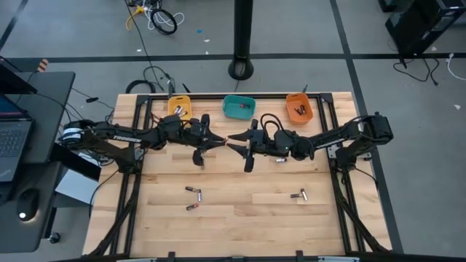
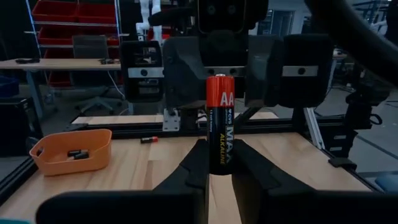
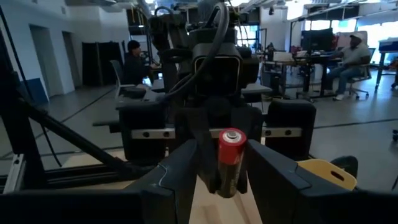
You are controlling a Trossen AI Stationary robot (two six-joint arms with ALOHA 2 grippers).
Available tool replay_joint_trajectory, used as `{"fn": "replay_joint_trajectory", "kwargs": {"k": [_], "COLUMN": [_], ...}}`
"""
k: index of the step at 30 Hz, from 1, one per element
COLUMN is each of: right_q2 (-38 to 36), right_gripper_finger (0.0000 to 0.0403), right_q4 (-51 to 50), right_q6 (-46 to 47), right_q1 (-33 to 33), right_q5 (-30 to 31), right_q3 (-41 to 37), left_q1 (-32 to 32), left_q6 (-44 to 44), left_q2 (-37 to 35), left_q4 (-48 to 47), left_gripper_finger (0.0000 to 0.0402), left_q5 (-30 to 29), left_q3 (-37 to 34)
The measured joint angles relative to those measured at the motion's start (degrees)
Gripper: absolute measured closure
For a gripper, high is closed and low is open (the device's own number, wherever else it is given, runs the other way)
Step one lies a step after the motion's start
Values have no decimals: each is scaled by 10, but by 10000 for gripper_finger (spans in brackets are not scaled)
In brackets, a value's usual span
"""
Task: Sort batteries
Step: Put the red battery into the green bin
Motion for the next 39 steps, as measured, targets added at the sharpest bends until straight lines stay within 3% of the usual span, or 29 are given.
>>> {"fn": "replay_joint_trajectory", "kwargs": {"k": [6, 16, 23, 27, 34, 39], "right_q2": [0, 0, 0, 0, -13, -89], "right_gripper_finger": [271, 343, 359, 342, 271, 249], "right_q4": [-2, -3, -3, -3, -21, -154], "right_q6": [6, 17, 9, 9, 9, -22], "right_q1": [-17, -41, -43, -43, -43, -43], "right_q5": [-28, -79, -87, -77, -73, 1], "right_q3": [3, 3, 3, 3, 3, 3], "left_q1": [0, 0, 0, 1, 13, 66], "left_q6": [1, 2, 11, 11, 8, 48], "left_q2": [0, 0, 0, 0, 0, 1], "left_q4": [2, 10, 11, 12, -6, -202], "left_gripper_finger": [354, 354, 355, 355, 355, 355], "left_q5": [-5, -12, -17, -21, -19, -22], "left_q3": [0, 0, 0, 0, 16, 93]}}
